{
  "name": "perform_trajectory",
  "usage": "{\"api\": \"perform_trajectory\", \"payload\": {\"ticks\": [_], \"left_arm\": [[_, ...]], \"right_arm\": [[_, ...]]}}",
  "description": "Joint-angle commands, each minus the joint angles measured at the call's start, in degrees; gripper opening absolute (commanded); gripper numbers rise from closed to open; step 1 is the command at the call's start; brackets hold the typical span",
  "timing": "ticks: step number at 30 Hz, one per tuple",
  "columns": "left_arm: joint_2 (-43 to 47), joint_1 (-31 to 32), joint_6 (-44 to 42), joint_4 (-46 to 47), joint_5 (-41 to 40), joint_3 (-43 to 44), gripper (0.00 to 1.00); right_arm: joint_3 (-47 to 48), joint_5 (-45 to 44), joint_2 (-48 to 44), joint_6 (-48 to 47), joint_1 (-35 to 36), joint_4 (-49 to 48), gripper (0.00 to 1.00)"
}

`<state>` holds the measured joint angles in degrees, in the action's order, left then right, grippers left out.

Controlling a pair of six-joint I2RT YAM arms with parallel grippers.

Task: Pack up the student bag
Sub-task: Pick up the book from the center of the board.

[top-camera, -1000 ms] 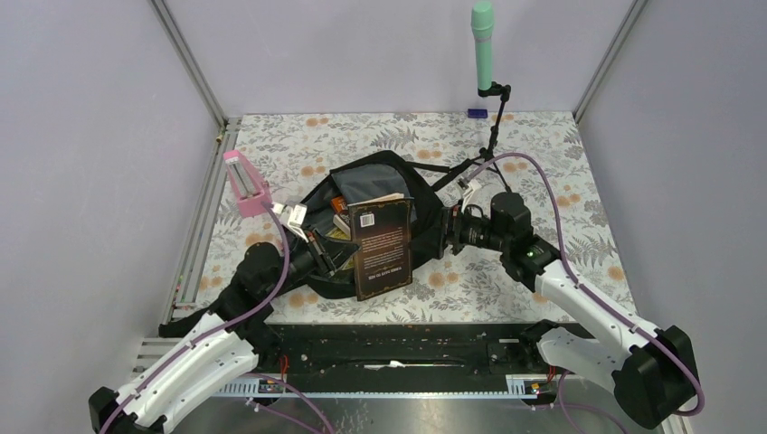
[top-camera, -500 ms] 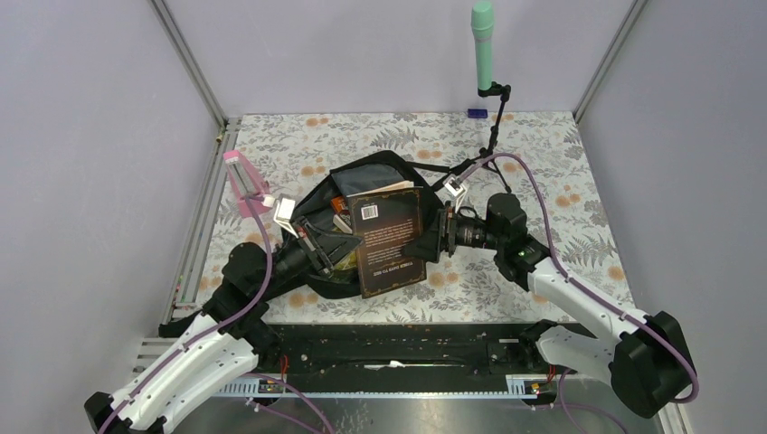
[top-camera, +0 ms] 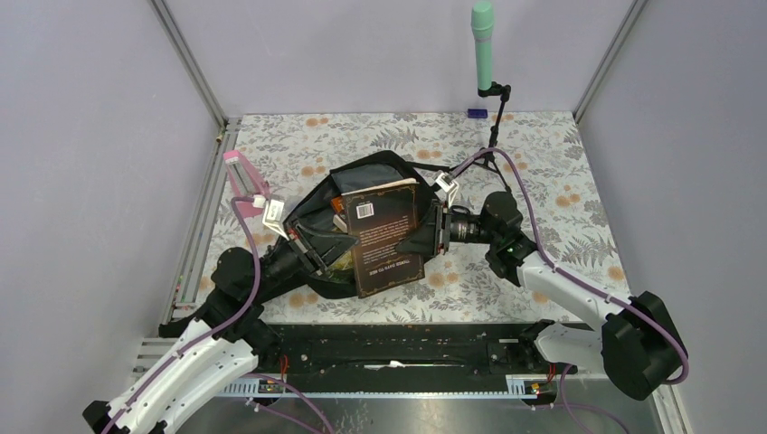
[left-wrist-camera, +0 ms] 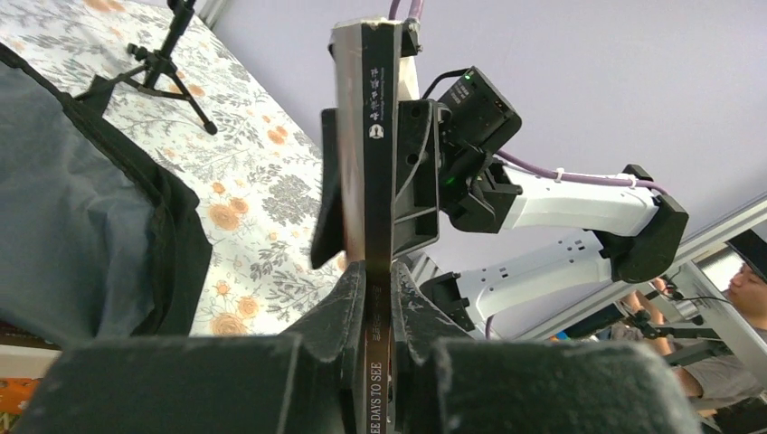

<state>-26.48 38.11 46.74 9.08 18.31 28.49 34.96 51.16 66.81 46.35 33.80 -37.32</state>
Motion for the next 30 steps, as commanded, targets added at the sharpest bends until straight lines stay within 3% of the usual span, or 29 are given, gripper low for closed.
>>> {"api": "perform_trajectory", "payload": {"ticks": [1, 7, 9, 11, 13, 15, 18, 21, 25, 30], "left_arm": [[1.9, -0.4, -2.5, 3.0, -1.8, 3.7, 0.0], [2.1, -0.5, -7.1, -2.1, -6.0, 4.5, 0.0], [1.6, -0.5, -10.3, -9.0, -10.5, 5.8, 0.05], [0.4, -0.5, -15.0, -18.2, -18.7, 7.5, 0.32], [-1.3, -1.1, -16.3, -26.8, -29.5, 9.2, 0.68], [-3.3, -3.1, -18.1, -32.0, -33.0, 11.2, 0.83], [-6.3, -6.4, -19.8, -37.3, -35.2, 14.0, 0.97], [-10.5, -12.1, -22.9, -41.3, -35.8, 16.7, 0.99], [-16.9, -22.5, -26.3, -44.5, -28.9, 18.9, 0.99], [-21.6, -25.6, -29.4, -45.4, -26.6, 19.4, 0.99]], "right_arm": [[2.6, 3.4, -0.9, 4.8, 0.5, -8.1, 0.35], [2.2, 2.2, -3.0, 5.4, 0.5, -6.5, 0.03], [2.8, -0.3, -4.9, 3.1, 0.5, -1.5, 0.0], [4.3, -4.6, -7.6, -2.3, 0.5, 8.0, 0.0], [6.5, -10.7, -10.6, -10.1, 0.5, 19.4, 0.0], [8.2, -16.0, -13.0, -15.0, 0.6, 28.0, 0.0], [10.5, -22.9, -14.7, -19.0, 0.7, 36.1, 0.0], [12.7, -30.6, -14.6, -21.1, 2.0, 41.0, 0.0], [16.9, -44.3, -12.4, -24.1, 8.2, 44.8, 0.0], [23.4, -58.9, -5.3, -27.2, 16.6, 47.1, 0.0]]}}
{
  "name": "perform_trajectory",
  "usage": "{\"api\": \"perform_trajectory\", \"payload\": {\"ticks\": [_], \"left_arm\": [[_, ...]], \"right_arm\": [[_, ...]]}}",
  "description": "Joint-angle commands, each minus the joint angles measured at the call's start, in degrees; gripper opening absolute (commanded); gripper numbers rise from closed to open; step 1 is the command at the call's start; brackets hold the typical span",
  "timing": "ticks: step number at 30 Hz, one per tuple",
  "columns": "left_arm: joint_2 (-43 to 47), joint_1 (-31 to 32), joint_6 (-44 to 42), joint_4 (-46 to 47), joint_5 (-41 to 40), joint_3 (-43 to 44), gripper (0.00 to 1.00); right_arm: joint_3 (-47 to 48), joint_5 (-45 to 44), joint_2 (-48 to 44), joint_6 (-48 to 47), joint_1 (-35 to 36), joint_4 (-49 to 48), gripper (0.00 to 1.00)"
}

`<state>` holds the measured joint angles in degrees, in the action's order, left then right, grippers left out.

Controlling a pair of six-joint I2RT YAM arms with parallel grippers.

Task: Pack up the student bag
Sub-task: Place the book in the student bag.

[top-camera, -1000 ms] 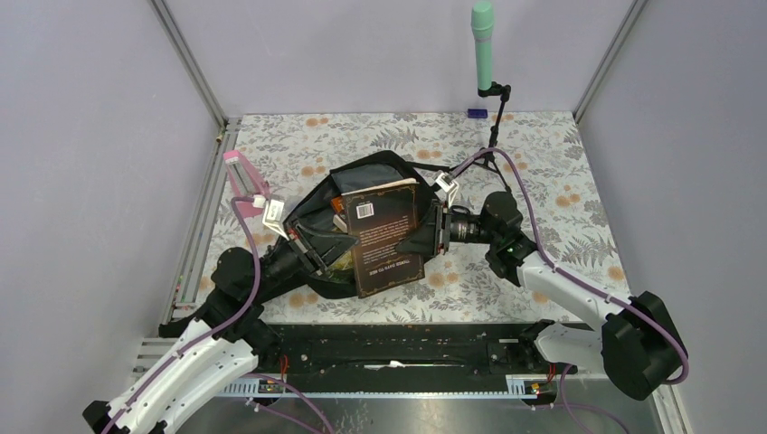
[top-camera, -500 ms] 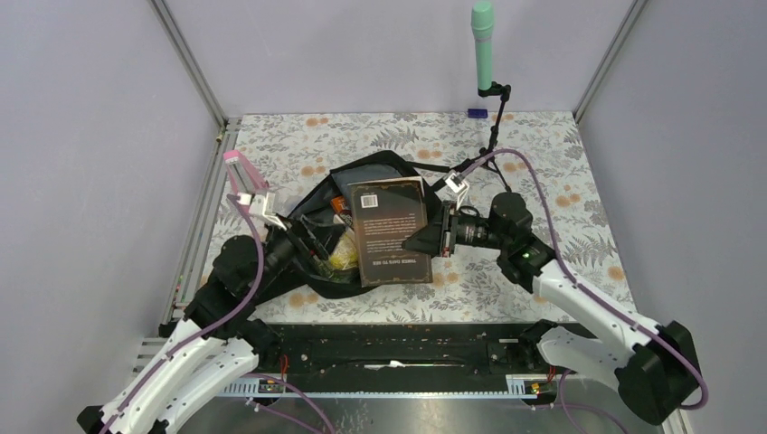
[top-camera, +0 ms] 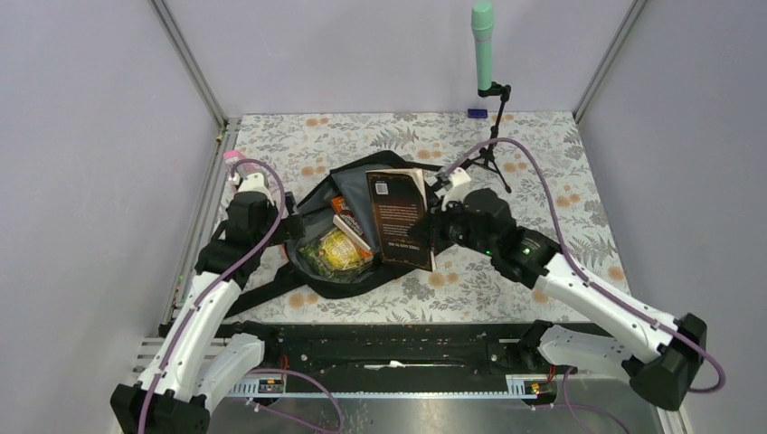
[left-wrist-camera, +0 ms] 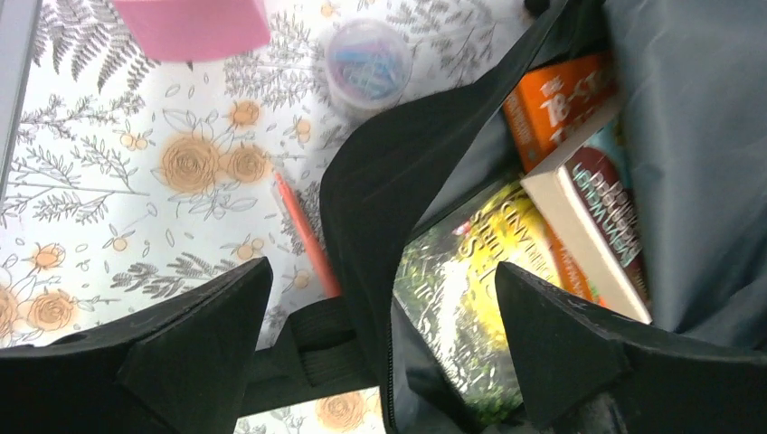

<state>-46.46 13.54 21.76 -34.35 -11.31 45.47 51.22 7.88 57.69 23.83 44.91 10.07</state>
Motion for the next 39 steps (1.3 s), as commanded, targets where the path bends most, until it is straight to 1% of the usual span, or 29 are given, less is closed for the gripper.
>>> {"api": "perform_trajectory", "payload": {"ticks": [1, 6, 9, 10, 15, 19, 23, 25, 29, 32, 35, 37, 39], "left_arm": [[-2.2, -1.1, -4.6, -2.0, 3.2, 2.2, 0.99], [-4.1, -2.0, -5.1, -2.4, 5.7, 1.8, 0.98], [-5.1, -2.1, -5.3, -2.5, 7.2, 1.7, 0.92], [-5.5, -2.1, -5.4, -2.7, 7.6, 1.8, 0.89], [-6.6, -2.2, -5.5, -3.4, 9.0, 2.0, 0.61], [-5.8, -2.2, -4.9, -3.2, 9.2, 1.8, 0.46], [-5.4, -2.2, -4.3, -2.9, 11.0, 1.8, 0.35], [-5.3, -2.1, -4.0, -2.8, 11.0, 1.8, 0.25], [-4.9, -2.1, -3.1, -2.1, 13.3, 1.6, 0.1], [-4.2, -2.2, -2.3, -1.1, 14.1, 1.1, 0.06], [-3.4, -2.1, -2.0, -0.6, 14.1, 0.9, 0.04], [-2.7, -2.2, -1.8, -0.3, 13.7, 0.9, 0.03], [-2.0, -2.2, -1.7, 0.1, 13.5, 0.9, 0.02]], "right_arm": [[8.7, -18.1, 5.7, -5.4, 7.1, -0.1, 0.0], [16.4, -29.6, 15.2, -9.4, 14.2, -1.1, 0.0], [21.4, -34.7, 20.6, -13.6, 17.5, -2.8, 0.0], [22.9, -36.3, 22.4, -15.0, 18.3, -3.3, 0.0], [27.3, -41.2, 29.9, -20.9, 20.3, -8.5, 0.0], [30.1, -42.1, 34.6, -23.5, 20.4, -9.6, 0.0], [30.3, -42.8, 37.4, -26.9, 20.6, -13.7, 0.0], [30.1, -43.2, 38.5, -28.1, 20.8, -15.5, 0.0], [30.4, -45.9, 41.5, -32.7, 22.3, -18.9, 0.0], [31.2, -50.9, 44.5, -37.6, 24.2, -20.5, 0.0], [31.7, -55.7, 46.8, -40.5, 26.1, -19.2, 0.0], [30.5, -56.7, 47.0, -39.5, 27.0, -17.5, 0.0], [29.4, -57.2, 46.8, -36.0, 27.5, -14.0, 0.0]]}}
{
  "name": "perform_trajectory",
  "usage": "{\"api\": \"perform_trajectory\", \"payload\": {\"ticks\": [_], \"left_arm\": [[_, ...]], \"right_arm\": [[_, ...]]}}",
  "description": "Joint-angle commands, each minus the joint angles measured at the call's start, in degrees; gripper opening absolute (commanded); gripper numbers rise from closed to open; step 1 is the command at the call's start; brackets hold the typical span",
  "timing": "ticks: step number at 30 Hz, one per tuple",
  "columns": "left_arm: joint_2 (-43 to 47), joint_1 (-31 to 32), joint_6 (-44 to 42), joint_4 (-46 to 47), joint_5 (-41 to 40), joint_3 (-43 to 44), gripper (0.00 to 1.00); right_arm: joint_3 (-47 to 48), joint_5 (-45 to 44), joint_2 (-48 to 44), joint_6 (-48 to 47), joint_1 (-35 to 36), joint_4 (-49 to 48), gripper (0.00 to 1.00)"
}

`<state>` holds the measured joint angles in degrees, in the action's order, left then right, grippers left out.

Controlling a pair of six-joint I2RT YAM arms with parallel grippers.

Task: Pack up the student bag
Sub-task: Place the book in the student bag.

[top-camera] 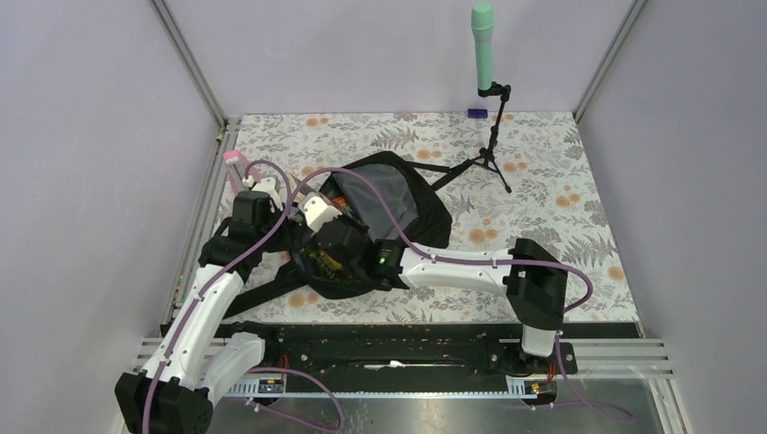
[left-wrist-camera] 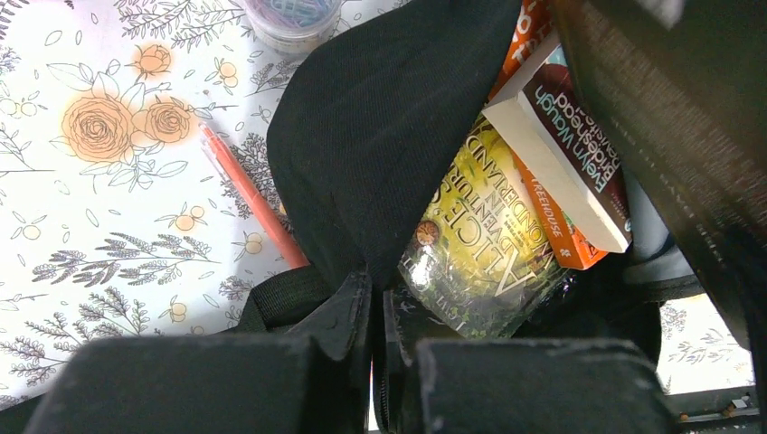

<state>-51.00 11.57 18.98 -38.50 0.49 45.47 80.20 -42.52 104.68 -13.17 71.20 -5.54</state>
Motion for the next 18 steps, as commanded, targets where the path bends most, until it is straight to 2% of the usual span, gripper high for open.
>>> {"api": "perform_trajectory", "payload": {"ticks": [1, 9, 18], "left_arm": [[2.9, -0.2, 1.1, 4.4, 1.5, 0.8, 0.01], [4.0, -0.2, 1.2, 5.0, 1.4, 0.5, 0.0], [4.4, -0.2, 1.4, 5.2, 1.9, 0.4, 0.0]], "right_arm": [[0.1, -6.9, -0.2, 3.2, 1.4, 3.7, 0.0], [-2.7, -7.2, 0.5, 16.8, 2.4, 18.4, 0.0], [-4.7, -7.2, 1.5, 24.9, 3.7, 28.3, 0.0]]}}
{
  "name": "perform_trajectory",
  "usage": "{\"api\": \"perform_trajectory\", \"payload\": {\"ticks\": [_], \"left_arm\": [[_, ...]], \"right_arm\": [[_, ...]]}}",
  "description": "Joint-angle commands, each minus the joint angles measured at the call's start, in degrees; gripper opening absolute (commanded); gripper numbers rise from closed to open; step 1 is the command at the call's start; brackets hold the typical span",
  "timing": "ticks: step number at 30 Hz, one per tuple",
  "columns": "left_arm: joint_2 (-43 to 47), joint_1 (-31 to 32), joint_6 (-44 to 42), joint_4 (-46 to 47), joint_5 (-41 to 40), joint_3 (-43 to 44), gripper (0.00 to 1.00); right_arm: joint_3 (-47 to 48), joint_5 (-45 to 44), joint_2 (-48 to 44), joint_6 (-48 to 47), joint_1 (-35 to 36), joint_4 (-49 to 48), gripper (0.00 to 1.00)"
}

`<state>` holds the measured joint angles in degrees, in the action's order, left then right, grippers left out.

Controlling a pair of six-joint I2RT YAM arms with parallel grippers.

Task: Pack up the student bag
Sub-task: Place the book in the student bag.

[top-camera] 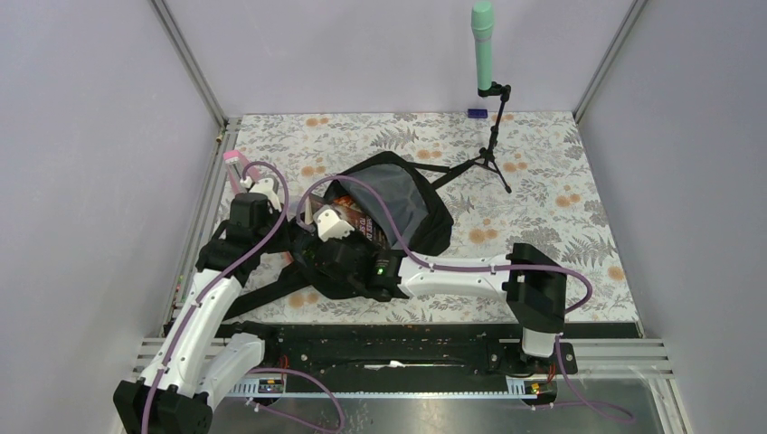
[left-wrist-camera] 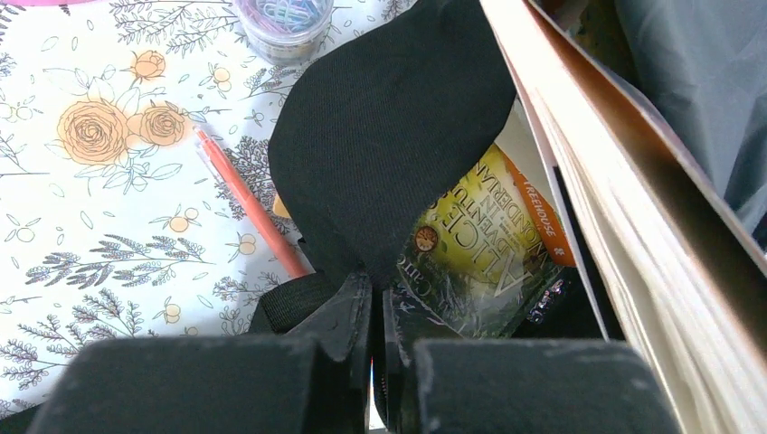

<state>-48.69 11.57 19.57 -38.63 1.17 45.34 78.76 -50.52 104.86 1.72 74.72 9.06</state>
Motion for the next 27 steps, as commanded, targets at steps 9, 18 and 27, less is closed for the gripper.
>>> {"api": "perform_trajectory", "payload": {"ticks": [9, 18, 27], "left_arm": [[2.3, -0.4, 1.2, 5.2, -0.7, 0.7, 0.0], [1.8, -0.9, 2.1, 3.8, -4.5, 0.8, 0.0], [3.9, -1.2, 2.3, 4.9, -2.8, 0.2, 0.0]], "right_arm": [[-2.0, 2.5, 2.7, 18.9, 1.0, 24.1, 0.0], [-3.7, 2.5, 1.0, 23.0, 1.4, 27.8, 0.0], [-1.4, 4.0, 2.2, 23.4, 1.4, 29.5, 0.0]]}}
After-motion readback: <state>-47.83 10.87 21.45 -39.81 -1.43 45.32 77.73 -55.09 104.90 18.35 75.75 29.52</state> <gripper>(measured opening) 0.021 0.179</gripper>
